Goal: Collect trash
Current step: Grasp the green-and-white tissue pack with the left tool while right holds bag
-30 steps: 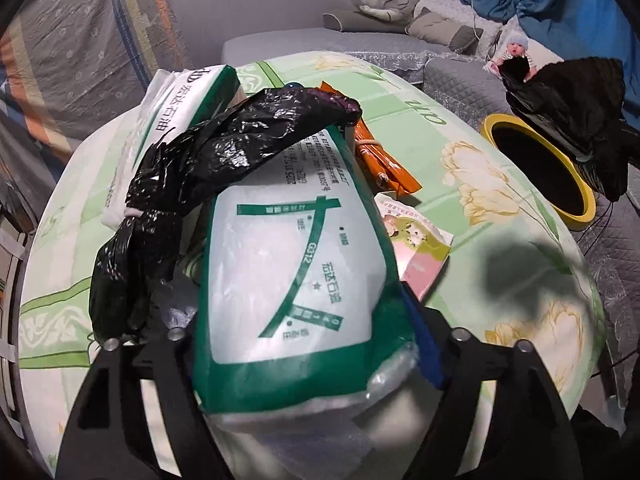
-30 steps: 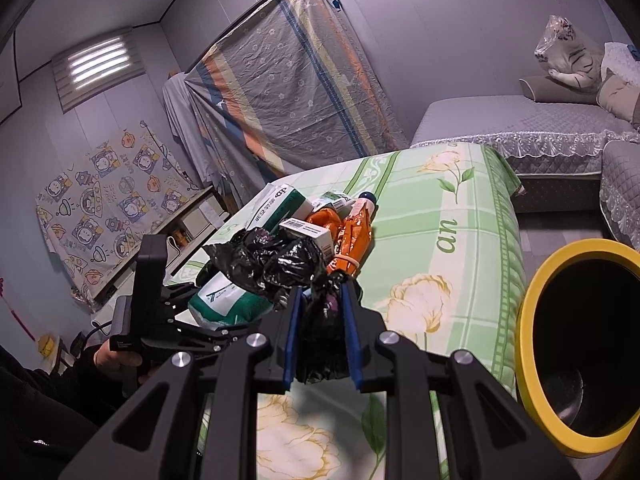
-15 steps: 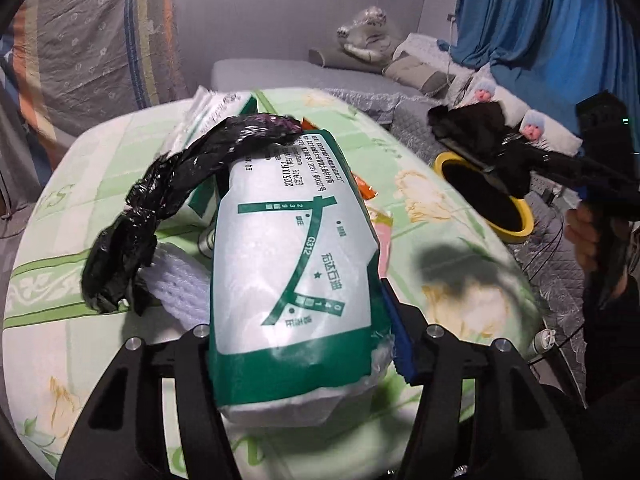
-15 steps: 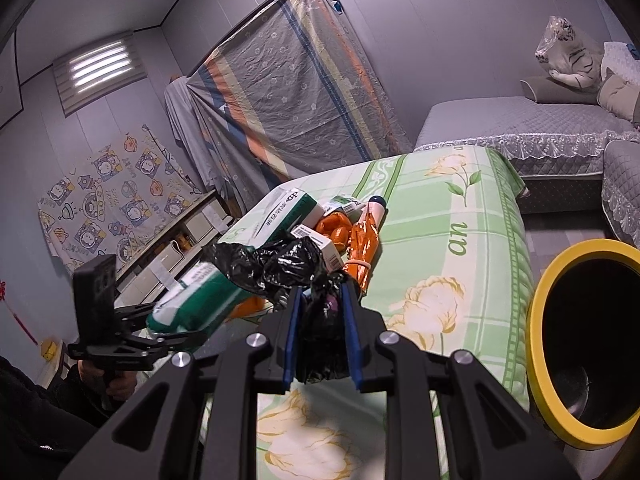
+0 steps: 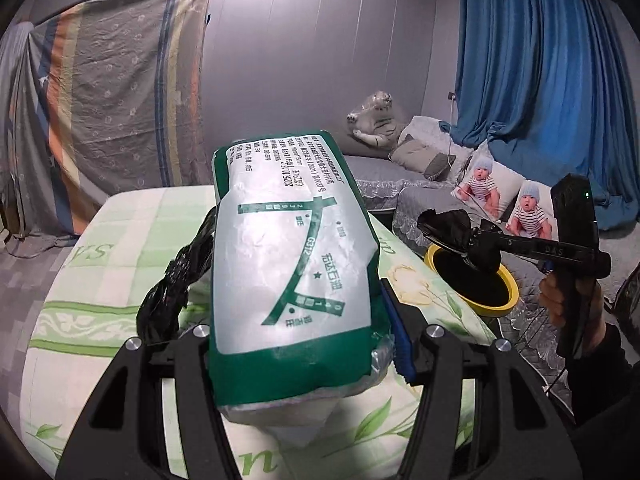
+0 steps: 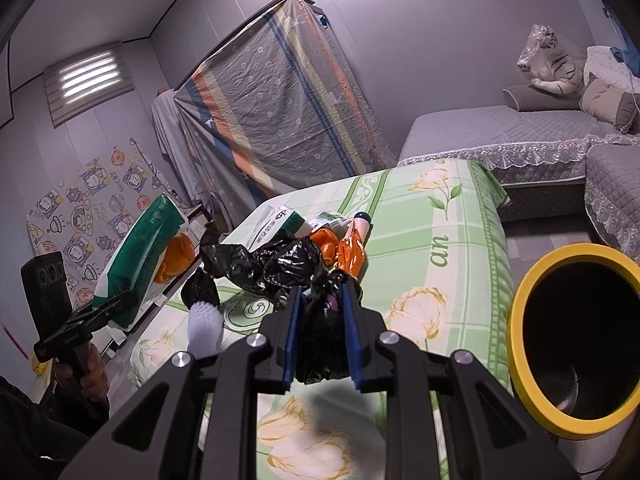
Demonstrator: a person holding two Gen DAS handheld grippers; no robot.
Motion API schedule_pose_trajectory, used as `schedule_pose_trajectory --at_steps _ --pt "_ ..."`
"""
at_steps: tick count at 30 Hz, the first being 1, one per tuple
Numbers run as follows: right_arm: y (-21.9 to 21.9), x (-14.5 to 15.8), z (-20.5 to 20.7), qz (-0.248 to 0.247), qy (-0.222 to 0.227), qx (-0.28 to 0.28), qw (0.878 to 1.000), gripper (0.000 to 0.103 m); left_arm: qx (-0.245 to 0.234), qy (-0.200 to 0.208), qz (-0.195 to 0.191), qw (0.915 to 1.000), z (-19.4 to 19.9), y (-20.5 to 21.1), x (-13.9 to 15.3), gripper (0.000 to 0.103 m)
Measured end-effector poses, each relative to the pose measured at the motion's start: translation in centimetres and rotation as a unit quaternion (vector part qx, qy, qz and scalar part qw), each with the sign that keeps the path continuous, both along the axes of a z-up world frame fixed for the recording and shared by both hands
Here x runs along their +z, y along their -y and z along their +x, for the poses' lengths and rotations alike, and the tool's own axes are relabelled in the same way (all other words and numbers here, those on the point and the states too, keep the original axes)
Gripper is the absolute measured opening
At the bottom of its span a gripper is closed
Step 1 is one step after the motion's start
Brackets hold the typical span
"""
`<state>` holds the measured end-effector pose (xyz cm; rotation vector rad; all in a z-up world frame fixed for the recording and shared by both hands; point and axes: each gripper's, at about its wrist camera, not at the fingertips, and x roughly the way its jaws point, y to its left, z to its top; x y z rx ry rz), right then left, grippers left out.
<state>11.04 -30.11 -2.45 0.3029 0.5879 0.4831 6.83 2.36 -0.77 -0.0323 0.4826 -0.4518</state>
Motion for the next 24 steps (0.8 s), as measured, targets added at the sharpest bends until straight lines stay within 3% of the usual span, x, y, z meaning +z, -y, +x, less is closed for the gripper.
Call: schedule_pose_trajectory --at_steps 4,14,24 --pt "1.0 0.5 -0.6 0.001 0.007 -0.018 1.0 0.019 -0.016 0.005 -0.018 0.9997 0.4 0.5 0.9 0.055" --pt "3.4 0.4 -1.6 0.016 0.011 -0.047 0.999 0.019 -0.086 0.064 -0.046 0.9932 1.0 3.7 3.9 0.055" --pt "5.9 -0.3 -2.4 0.036 0.006 -0.074 0.997 0.019 -0.094 0.053 -0.029 0.9938 2.9 6.9 4.0 0.055"
